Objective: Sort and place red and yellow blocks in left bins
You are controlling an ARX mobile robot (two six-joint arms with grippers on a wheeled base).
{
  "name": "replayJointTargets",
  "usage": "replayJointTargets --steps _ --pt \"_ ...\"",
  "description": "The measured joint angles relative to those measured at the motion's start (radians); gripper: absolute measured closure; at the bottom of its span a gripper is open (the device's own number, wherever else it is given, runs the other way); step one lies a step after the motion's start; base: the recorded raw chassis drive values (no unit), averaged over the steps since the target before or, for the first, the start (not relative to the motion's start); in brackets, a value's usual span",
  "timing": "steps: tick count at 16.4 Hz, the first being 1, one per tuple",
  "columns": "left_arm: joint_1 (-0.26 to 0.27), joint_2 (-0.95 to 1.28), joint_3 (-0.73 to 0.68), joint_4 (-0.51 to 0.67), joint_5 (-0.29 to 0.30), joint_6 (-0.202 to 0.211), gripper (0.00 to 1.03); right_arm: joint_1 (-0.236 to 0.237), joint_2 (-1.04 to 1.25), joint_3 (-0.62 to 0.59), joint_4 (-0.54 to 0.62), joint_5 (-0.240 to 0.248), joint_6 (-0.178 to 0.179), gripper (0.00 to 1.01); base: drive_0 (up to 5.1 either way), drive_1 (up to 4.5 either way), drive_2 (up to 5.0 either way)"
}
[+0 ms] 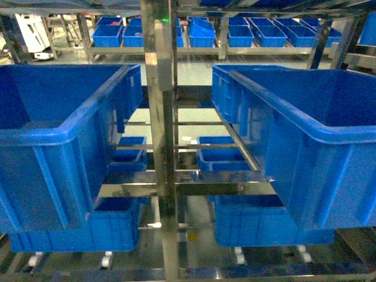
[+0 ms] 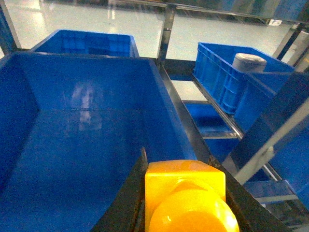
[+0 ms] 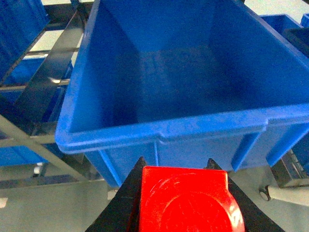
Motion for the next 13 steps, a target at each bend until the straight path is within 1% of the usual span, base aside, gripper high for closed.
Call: replayJointTargets --steps 4,12,13 --pt "0.0 0.0 0.0 0.003 0.0 0.0 0.77 0.0 -0.001 0.0 0.002 0.0 0.0 0.74 -3.0 5.03 -1.7" --pt "0.0 0.006 0.0 -0.002 0.0 0.0 0.77 0.0 0.002 0.0 0.001 -0.003 0.0 0.74 0.0 0.0 0.0" --pt "0.0 0.006 0.0 -0.002 0.0 0.0 0.77 -0.023 0.013 0.004 -0.012 -0.032 0.002 0.74 0.0 0.0 0.0"
